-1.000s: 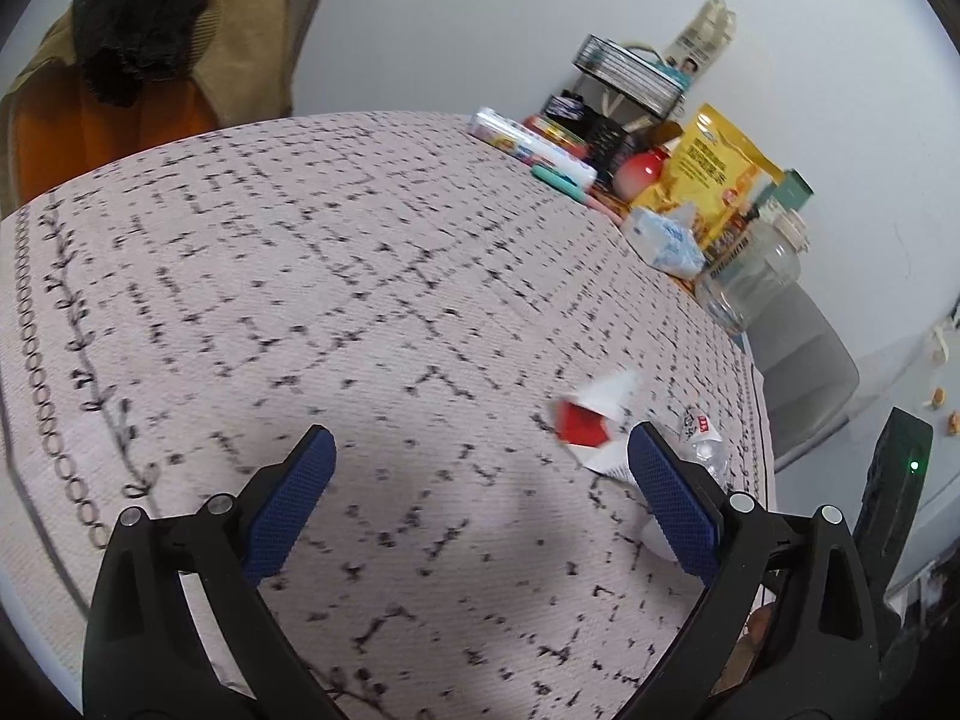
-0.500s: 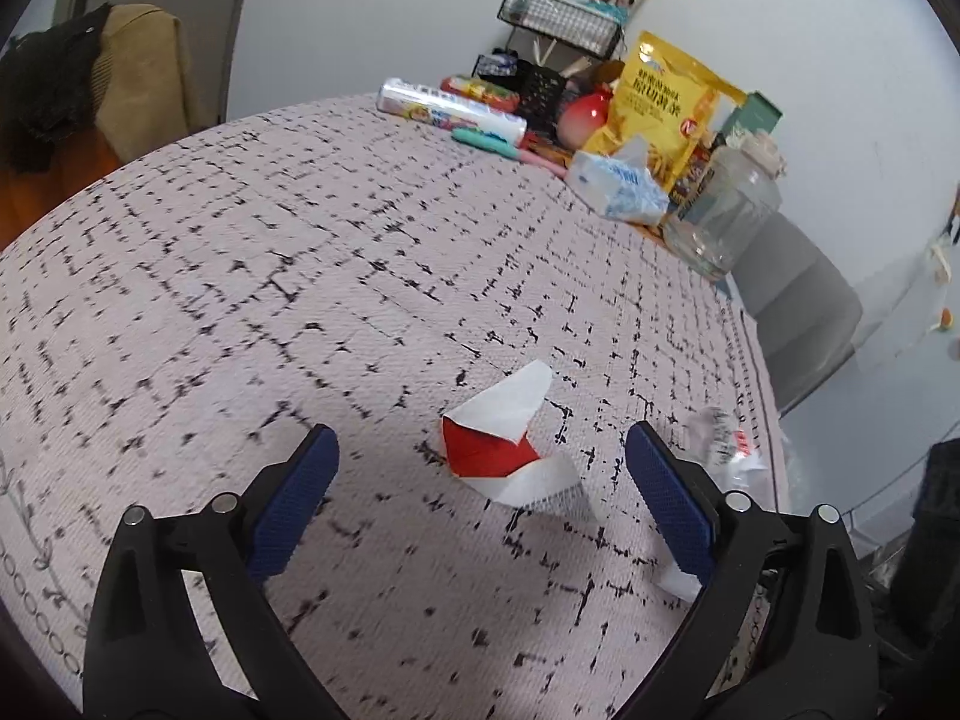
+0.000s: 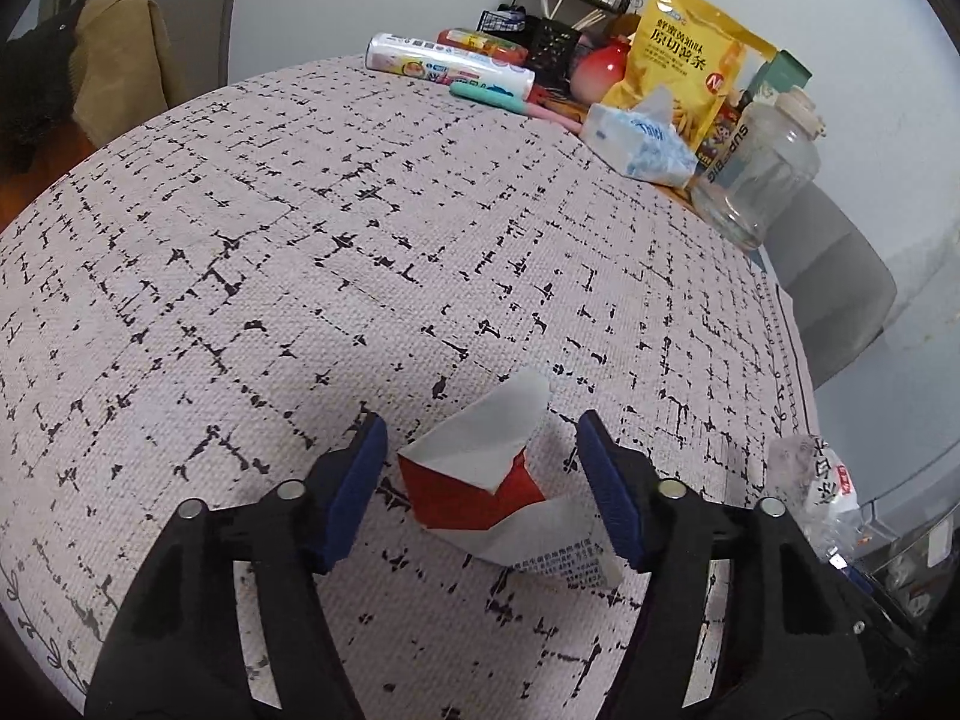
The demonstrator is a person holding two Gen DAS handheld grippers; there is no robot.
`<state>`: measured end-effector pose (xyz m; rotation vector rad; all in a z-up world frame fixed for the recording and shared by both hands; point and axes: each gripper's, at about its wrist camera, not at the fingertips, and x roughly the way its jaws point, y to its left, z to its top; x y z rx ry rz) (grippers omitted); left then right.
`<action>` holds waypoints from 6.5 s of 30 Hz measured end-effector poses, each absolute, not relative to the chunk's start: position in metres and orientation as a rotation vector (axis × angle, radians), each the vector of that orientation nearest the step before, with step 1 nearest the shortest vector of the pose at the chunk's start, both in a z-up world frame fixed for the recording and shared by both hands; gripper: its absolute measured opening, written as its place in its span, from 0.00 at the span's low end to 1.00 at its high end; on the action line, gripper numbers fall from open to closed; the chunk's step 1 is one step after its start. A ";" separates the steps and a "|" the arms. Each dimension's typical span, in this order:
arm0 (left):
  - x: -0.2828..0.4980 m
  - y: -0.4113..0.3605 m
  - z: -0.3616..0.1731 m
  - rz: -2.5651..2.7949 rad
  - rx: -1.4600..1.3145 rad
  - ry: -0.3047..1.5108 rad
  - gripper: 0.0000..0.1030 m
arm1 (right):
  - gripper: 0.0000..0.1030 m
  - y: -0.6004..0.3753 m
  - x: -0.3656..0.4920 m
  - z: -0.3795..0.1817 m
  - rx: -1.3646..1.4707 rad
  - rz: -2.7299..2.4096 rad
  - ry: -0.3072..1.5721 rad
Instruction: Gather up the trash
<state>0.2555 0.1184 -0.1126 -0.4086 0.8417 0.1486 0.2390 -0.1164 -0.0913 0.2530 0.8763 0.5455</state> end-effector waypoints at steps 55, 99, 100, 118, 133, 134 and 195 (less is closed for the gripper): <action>0.271 -0.176 -0.062 -0.307 -0.145 0.863 0.43 | 0.35 -0.385 0.209 -0.112 0.491 0.163 0.779; 0.272 -0.213 -0.095 -0.372 -0.178 0.924 0.94 | 0.70 -0.488 0.207 -0.229 0.599 -0.034 0.902; 0.269 -0.206 -0.093 -0.363 -0.182 0.918 0.94 | 0.70 -0.486 0.208 -0.233 0.598 -0.045 0.909; 0.212 -0.106 -0.058 -0.262 -0.294 0.788 0.94 | 0.82 -0.430 0.198 -0.169 0.489 0.017 0.892; 0.156 -0.062 0.000 -0.222 -0.294 0.654 0.94 | 0.92 -0.363 0.163 -0.062 0.341 0.119 0.782; 0.151 -0.060 0.004 -0.219 -0.292 0.648 0.94 | 0.92 -0.357 0.158 -0.055 0.325 0.134 0.776; 0.021 -0.014 0.027 -0.003 -0.247 0.521 0.94 | 0.92 -0.278 0.069 -0.014 0.200 0.342 0.706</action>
